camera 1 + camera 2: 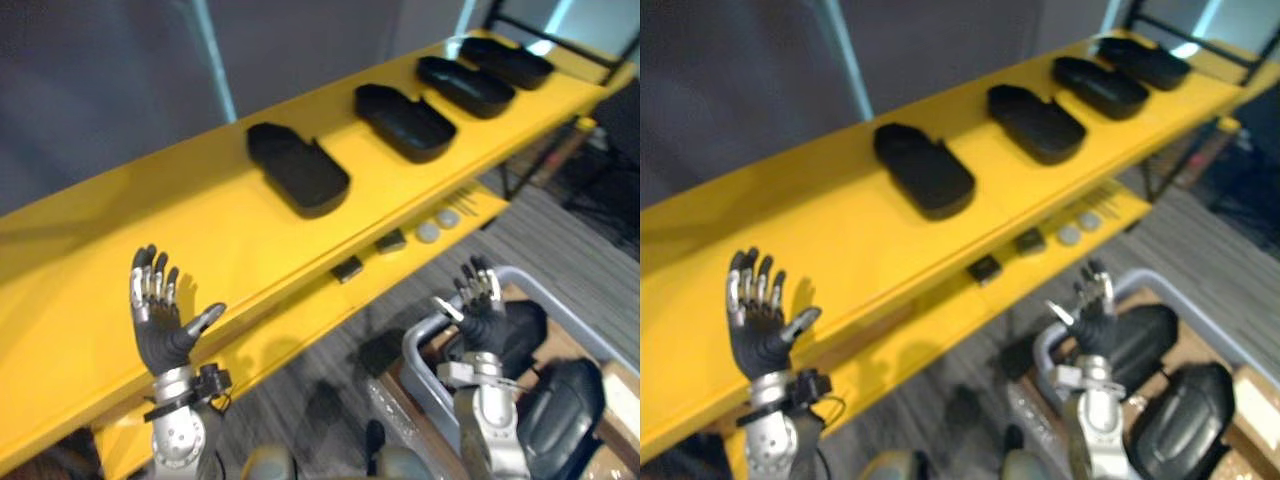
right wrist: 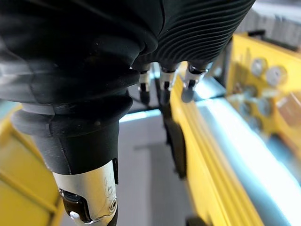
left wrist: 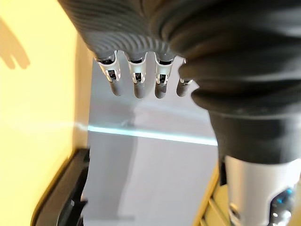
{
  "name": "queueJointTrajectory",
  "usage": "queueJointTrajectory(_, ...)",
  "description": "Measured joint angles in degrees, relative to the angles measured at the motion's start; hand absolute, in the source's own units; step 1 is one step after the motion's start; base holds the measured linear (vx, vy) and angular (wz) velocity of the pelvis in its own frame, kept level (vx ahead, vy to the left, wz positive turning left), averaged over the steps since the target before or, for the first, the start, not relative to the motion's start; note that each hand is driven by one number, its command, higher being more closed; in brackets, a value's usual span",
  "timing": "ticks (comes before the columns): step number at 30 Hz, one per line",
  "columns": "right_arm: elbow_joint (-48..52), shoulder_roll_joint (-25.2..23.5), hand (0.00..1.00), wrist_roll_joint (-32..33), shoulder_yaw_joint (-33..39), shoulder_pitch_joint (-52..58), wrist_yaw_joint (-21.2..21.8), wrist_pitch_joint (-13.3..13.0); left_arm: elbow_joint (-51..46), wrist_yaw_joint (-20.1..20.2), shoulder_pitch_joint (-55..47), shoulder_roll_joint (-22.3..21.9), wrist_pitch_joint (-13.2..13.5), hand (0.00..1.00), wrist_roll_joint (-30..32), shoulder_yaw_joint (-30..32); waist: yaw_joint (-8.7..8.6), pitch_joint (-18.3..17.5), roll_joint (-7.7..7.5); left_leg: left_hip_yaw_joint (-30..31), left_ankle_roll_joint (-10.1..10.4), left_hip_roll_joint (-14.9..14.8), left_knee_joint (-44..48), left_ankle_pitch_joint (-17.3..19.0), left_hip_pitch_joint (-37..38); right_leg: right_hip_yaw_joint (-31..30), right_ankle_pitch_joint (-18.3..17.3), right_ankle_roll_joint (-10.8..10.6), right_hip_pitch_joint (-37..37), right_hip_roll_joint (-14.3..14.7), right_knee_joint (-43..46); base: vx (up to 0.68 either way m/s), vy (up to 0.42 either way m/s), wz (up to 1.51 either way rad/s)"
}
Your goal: Walk over and take plastic housings, then place them on the shelf
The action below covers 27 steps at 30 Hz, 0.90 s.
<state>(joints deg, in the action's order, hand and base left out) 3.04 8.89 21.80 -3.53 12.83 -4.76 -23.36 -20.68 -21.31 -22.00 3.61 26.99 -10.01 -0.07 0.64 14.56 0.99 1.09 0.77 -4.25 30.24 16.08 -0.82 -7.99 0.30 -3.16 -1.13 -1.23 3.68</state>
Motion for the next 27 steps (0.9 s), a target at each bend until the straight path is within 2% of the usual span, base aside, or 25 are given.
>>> queueJointTrajectory(1, 0.15, 0.23, 0.00, 0.57, 0.02, 0.53, 0.89, -0.13, -0.01, -0.37, 0.83, 0.00, 0.03, 0.00, 0.22, -0.21, -0.87, 0.00, -0.01, -0.11, 0.09, 0.00, -1.01, 0.44, -0.20, 0.02, 0.85, 0.40, -1.19, -0.04, -0.10, -0.04, 0.108, -0.38)
queueJointTrajectory(2, 0.18, 0.39, 0.00, 1.13, 0.04, 0.32, 1.60, -0.21, 0.01, -0.96, 2.54, 0.17, 0.07, 0.00, 1.57, -0.47, -1.28, 0.08, -0.02, -0.10, 0.70, 0.08, -3.34, 0.82, -0.55, 0.03, 2.03, -0.24, -3.03, -0.21, -0.22, -0.03, 0.089, -0.27)
queueJointTrajectory(4, 0.18, 0.88, 0.00, 1.97, 0.05, -0.80, 2.38, -0.26, 0.01, -1.55, 5.15, 0.51, 0.42, 0.00, 2.25, -0.85, -1.34, 0.17, 0.03, 0.06, 0.70, 0.50, -5.25, 0.81, -1.27, 0.14, 3.40, -1.18, -4.76, -0.64, -0.30, -0.05, 0.072, -0.06)
queueJointTrajectory(5, 0.10, 2.21, 0.00, 2.24, 0.28, -4.39, 2.13, -0.28, -0.02, -2.99, 7.90, 0.49, 1.39, 0.00, 3.02, -0.68, -1.35, 1.79, 0.37, 0.20, 0.70, 0.97, -6.05, 0.82, -1.46, 0.00, 4.68, -2.45, -5.71, -1.00, -0.19, -0.08, 0.078, -0.05)
queueJointTrajectory(6, -0.07, 2.88, 0.00, 2.30, 0.46, -6.11, 2.01, -0.32, -0.02, -3.41, 8.86, 0.50, 1.83, 0.00, 3.54, -0.62, -1.34, 2.61, 0.50, 0.21, 0.69, 1.12, -5.95, 0.84, -1.60, -0.14, 4.99, -2.64, -5.89, -1.11, -0.18, -0.13, 0.081, -0.09)
queueJointTrajectory(8, -2.08, 4.24, 0.00, 3.95, 0.88, -11.52, -0.68, -0.62, -0.89, -3.99, 11.61, 0.51, 4.62, 0.00, 4.27, -0.61, -1.26, 4.38, 0.87, 0.18, -0.04, 1.46, -3.87, 1.73, -3.40, -1.73, 6.71, -3.35, -7.17, -0.88, -0.48, -0.13, 0.082, -0.21)
queueJointTrajectory(11, -3.88, 3.25, 0.00, 4.45, 2.42, -12.34, -3.42, -0.62, -2.73, -3.84, 11.56, 0.44, 5.76, 0.00, 4.36, -0.45, -0.69, 5.46, 1.01, -0.06, -0.11, 1.14, -0.69, 4.08, -2.80, -5.04, 8.28, -4.65, -6.77, 0.63, -0.66, -0.14, 0.109, -0.72)
queueJointTrajectory(12, -4.27, 2.29, 0.00, 4.49, 3.94, -11.12, -4.01, -0.59, -3.23, -3.67, 10.82, 0.39, 5.75, 0.00, 4.37, 0.31, -0.31, 5.99, 1.29, -0.62, -0.11, 0.82, 0.41, 6.23, -0.82, -7.46, 8.85, -5.35, -6.30, 2.03, -0.06, -0.21, 0.149, -1.73)
queueJointTrajectory(13, -4.28, 1.59, 0.00, 4.45, 5.30, -9.87, -3.77, -0.52, -3.39, -3.41, 9.59, 0.43, 5.40, 0.00, 4.35, 2.40, 0.32, 7.16, 1.31, -2.64, -0.33, 0.50, 0.24, 9.01, 2.98, -7.80, 9.66, -5.13, -6.09, 3.60, 0.97, -0.24, 0.141, -1.96)
queueJointTrajectory(14, -4.26, 1.37, 0.00, 4.45, 5.85, -9.63, -3.28, -0.51, -3.36, -3.43, 8.80, 0.56, 5.12, 0.00, 4.37, 3.83, 0.59, 7.77, 1.05, -4.61, -0.46, 0.25, 0.21, 9.74, 4.34, -6.72, 8.40, -3.64, -6.01, 3.43, 0.69, -0.32, 0.119, -2.07)
queueJointTrajectory(15, -4.21, 1.37, 0.00, 4.45, 6.95, -7.68, -1.07, -0.39, -2.93, -3.93, 7.65, 0.67, 4.18, 0.00, 4.40, 5.37, 0.44, 8.91, 0.96, -8.57, -1.11, -0.55, 0.14, 10.39, 6.41, -0.43, 7.11, -1.86, -5.73, 1.37, 0.81, -0.32, 0.105, -1.78)
queueJointTrajectory(16, -4.17, 1.41, 0.00, 4.41, 7.97, -4.91, 0.22, -0.36, -2.95, -4.01, 6.11, 0.78, 3.57, 0.00, 4.39, 6.26, 0.28, 8.92, 1.16, -12.39, -1.93, -1.86, 0.31, 10.87, 7.08, 4.31, 6.81, -1.24, -6.33, 0.10, 1.03, -0.28, 0.103, -1.60)
queueJointTrajectory(17, -4.06, 1.42, 0.00, 4.34, 8.16, -3.61, 0.42, -0.33, -2.94, -3.92, 5.51, 0.76, 3.41, 0.00, 4.34, 6.40, 0.28, 8.70, 0.74, -13.85, -1.98, -2.46, 0.35, 10.89, 7.24, 5.74, 6.71, -1.07, -6.97, -0.27, 1.76, -0.16, 0.059, -1.28)
queueJointTrajectory(18, -3.73, 1.36, 0.00, 4.14, 8.50, -1.23, 0.41, -0.26, -2.85, -3.13, 4.97, 0.58, 3.08, 0.00, 3.91, 6.68, 0.08, 8.63, 0.66, -15.97, -1.69, -3.78, 0.15, 10.65, 7.34, 8.66, 5.77, 0.18, -7.91, -0.52, 6.09, -0.07, -0.005, -0.92)
queueJointTrajectory(19, -3.48, 1.29, 0.00, 3.53, 9.11, 0.30, 0.17, -0.11, -2.86, -2.26, 4.86, 0.55, 3.02, 0.00, 3.76, 6.60, -0.03, 8.64, 0.74, -17.34, -0.67, -5.10, -0.32, 9.79, 7.40, 11.53, 4.00, 2.35, -8.09, -0.89, 10.77, -0.05, -0.034, -0.79)
queueJointTrajectory(20, -3.43, 1.15, 0.00, 3.12, 9.39, 0.71, -0.08, -0.02, -2.86, -2.01, 4.75, 0.55, 3.00, 0.00, 3.71, 6.59, -0.05, 8.52, 0.54, -17.98, -0.40, -5.45, -0.96, 9.30, 7.49, 12.91, 2.56, 2.83, -7.81, -1.40, 12.68, 0.02, -0.091, -0.71)
queueJointTrajectory(21, -3.19, 0.60, 0.00, 2.97, 9.57, 1.14, -0.29, 0.26, -2.93, -1.77, 4.02, 0.52, 2.95, 0.00, 3.55, 6.58, 0.07, 7.51, -0.46, -19.73, 0.22, -5.81, -2.61, 8.11, 7.57, 15.17, -0.64, 3.10, -7.60, -3.04, 15.76, 0.05, -0.095, -0.67)
queueJointTrajectory(22, -2.04, 0.05, 0.00, 2.63, 9.73, 1.82, -0.39, 0.73, -3.06, -1.49, 3.45, 0.48, 2.86, 0.00, 3.52, 6.51, 0.03, 6.76, -1.41, -20.49, 0.88, -5.84, -3.29, 7.43, 7.11, 17.14, -2.94, 1.03, -6.61, -4.42, 16.41, 0.07, -0.131, -0.75)
queueJointTrajectory(23, -0.74, 0.00, 0.00, 2.07, 9.81, 2.71, -0.52, 1.16, -3.20, -1.44, 3.36, 0.32, 2.63, 0.00, 3.43, 6.52, 0.21, 6.40, -2.03, -19.98, 1.02, -5.88, -3.30, 7.16, 6.51, 18.53, -1.52, -0.34, -7.12, -4.31, 15.48, 0.04, -0.132, -0.47)
queueJointTrajectory(25, 2.87, 0.29, 0.00, -1.19, 10.95, 4.71, -2.65, 2.90, -4.69, -0.28, 2.90, 0.06, 0.99, 0.00, 3.16, 5.30, -0.96, 5.99, -1.14, -14.58, 0.85, -4.85, -5.04, 6.57, 4.75, 18.46, 1.34, 1.02, -7.13, -2.18, 11.88, 0.01, -0.135, -0.32)
queueJointTrajectory(27, 3.19, 0.24, 0.00, -1.48, 11.72, 4.73, -4.64, 4.66, -6.83, 0.04, 2.91, 0.44, 0.82, 0.00, 3.20, 5.46, -0.90, 5.67, -1.31, -13.63, 0.57, -4.53, -6.13, 6.78, 4.68, 16.70, 3.42, 0.78, -6.84, -0.52, 7.96, -0.05, -0.060, -0.57)
